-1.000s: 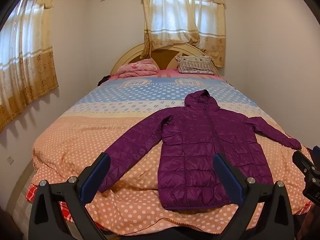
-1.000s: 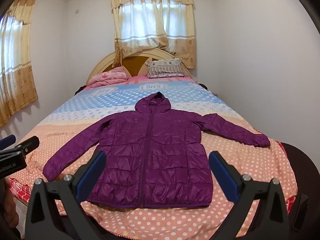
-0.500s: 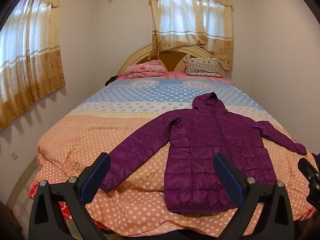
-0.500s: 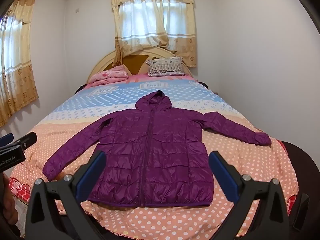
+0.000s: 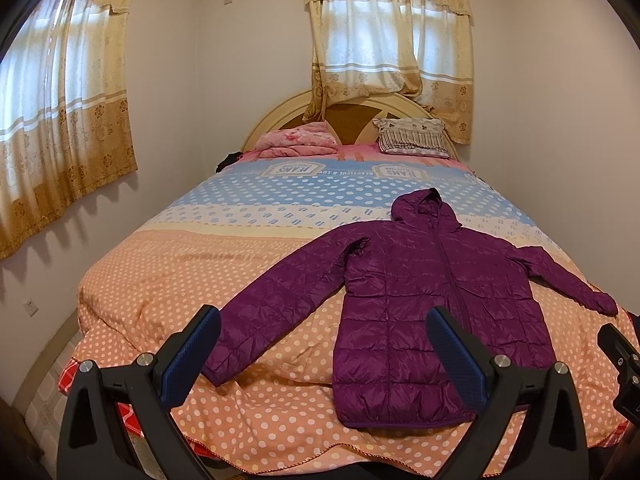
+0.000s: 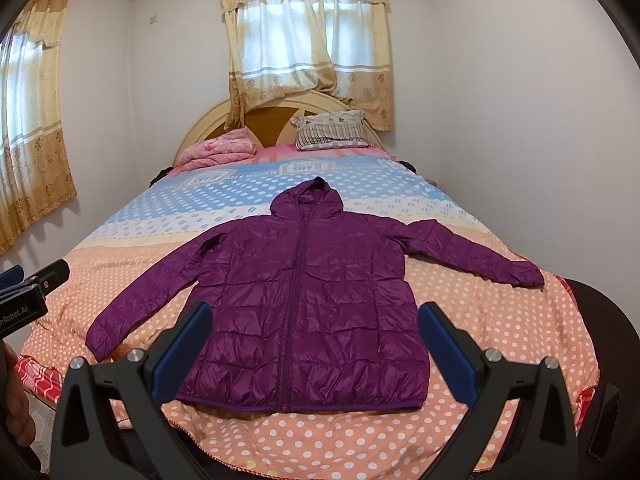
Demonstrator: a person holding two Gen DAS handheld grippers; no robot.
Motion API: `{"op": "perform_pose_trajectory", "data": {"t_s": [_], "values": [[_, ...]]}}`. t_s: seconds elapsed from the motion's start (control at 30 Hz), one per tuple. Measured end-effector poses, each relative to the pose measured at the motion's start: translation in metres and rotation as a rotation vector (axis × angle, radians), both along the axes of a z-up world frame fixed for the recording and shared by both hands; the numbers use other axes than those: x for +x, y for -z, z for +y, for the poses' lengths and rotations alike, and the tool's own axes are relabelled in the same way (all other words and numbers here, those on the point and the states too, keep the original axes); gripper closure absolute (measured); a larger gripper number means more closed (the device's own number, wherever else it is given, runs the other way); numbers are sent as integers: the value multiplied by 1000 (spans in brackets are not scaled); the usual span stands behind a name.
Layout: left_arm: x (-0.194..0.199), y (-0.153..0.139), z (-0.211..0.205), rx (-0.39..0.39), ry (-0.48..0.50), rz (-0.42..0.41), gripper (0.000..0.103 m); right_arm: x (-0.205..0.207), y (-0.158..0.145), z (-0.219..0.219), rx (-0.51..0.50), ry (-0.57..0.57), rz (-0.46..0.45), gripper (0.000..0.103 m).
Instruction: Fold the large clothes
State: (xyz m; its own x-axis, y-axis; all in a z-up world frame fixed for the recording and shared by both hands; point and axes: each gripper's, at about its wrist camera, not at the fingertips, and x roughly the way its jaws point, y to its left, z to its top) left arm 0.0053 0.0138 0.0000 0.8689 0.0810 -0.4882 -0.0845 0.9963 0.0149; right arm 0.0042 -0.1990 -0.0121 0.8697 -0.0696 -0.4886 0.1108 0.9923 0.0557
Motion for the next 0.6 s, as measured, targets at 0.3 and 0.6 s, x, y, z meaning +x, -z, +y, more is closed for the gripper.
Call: {"op": "perform_pose_trajectory", "data": {"t_s": [0.3, 0.6], "values": [[0, 1, -1, 8, 2, -4, 1, -1, 2, 0, 2, 3, 0, 0], [1, 3, -1, 9, -2, -6, 1, 1, 7, -1, 7, 8, 4, 0]]}}
